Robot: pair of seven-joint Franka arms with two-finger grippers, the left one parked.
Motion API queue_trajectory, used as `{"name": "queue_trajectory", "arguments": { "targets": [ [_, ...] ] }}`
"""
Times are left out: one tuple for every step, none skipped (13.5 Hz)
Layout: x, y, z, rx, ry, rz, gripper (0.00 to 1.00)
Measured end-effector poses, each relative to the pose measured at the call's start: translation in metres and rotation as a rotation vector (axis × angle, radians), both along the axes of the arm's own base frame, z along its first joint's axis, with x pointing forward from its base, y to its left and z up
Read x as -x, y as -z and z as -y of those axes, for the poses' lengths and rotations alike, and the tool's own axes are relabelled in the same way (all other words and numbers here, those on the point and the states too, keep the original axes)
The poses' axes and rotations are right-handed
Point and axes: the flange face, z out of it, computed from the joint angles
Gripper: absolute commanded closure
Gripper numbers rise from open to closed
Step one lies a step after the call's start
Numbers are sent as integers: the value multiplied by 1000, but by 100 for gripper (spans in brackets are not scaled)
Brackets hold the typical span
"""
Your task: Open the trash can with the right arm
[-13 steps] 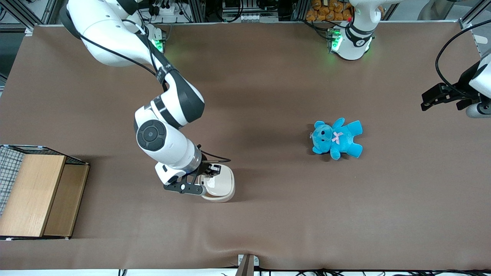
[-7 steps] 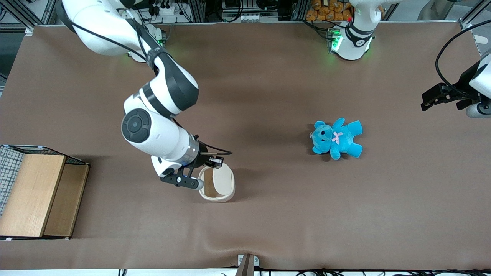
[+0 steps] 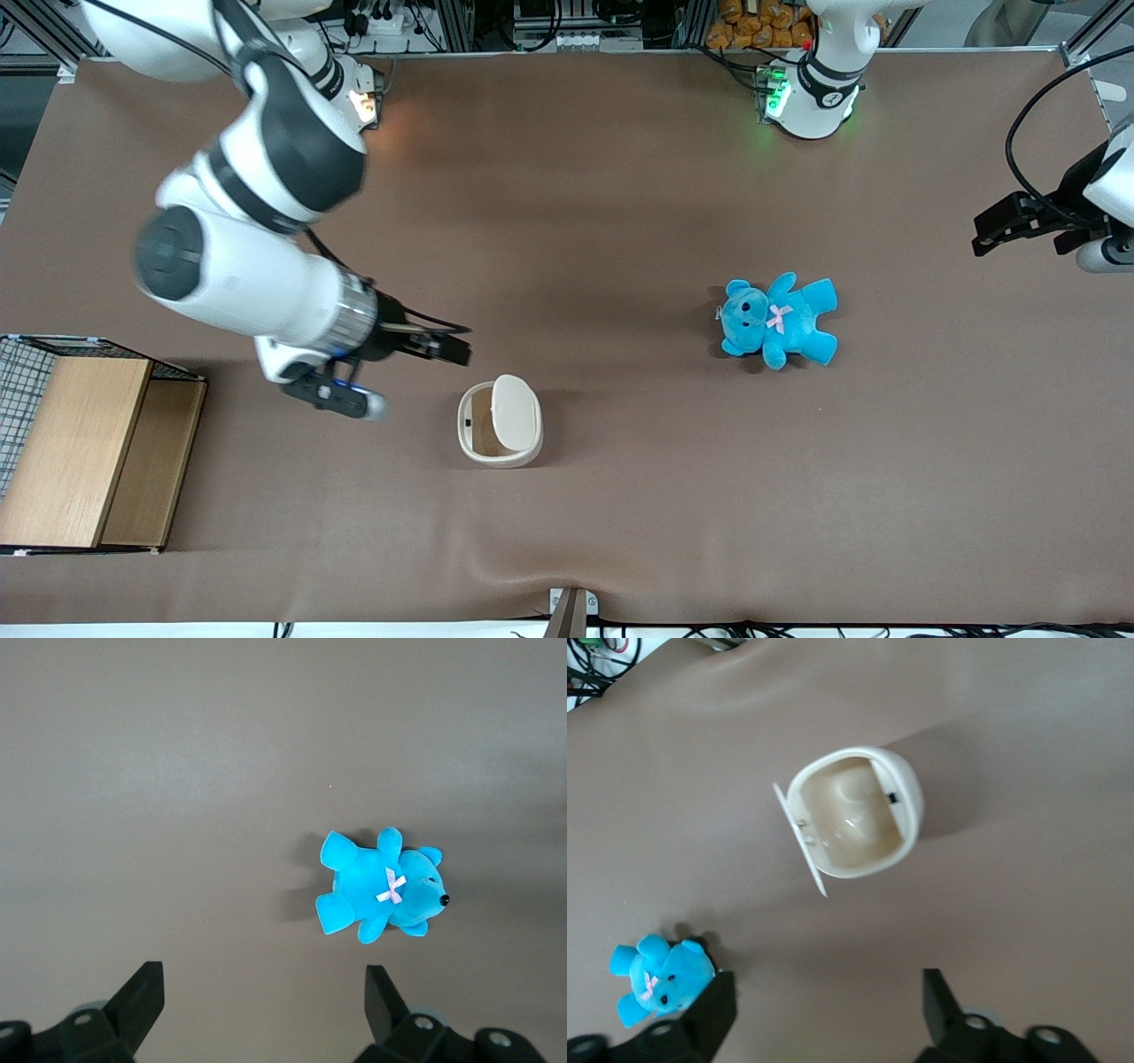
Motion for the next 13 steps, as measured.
{"name": "queue_trajectory", "arguments": {
  "targets": [
    [1,-9,13,9,4,-9,0],
    [1,-16,27,17,2,-13,0],
    [1,-22,44,27,-8,-22,0],
    [1,-25,62,36,-23,-34,0],
    [0,-27,79,42,-44,-41,0],
    [0,-31,95,47,-61,-42,0],
    [0,-38,109,55,-64,-35,0],
    [2,-48,121,75,-59,-17,0],
    [5,-59,130,108,-55,4,0],
    [11,-71,135,142,-55,15,0],
    [18,-81,139,171,-59,20,0],
    [24,-92,145,190,-70,28,0],
    [30,-103,155,205,-86,35,0]
  ]
}}
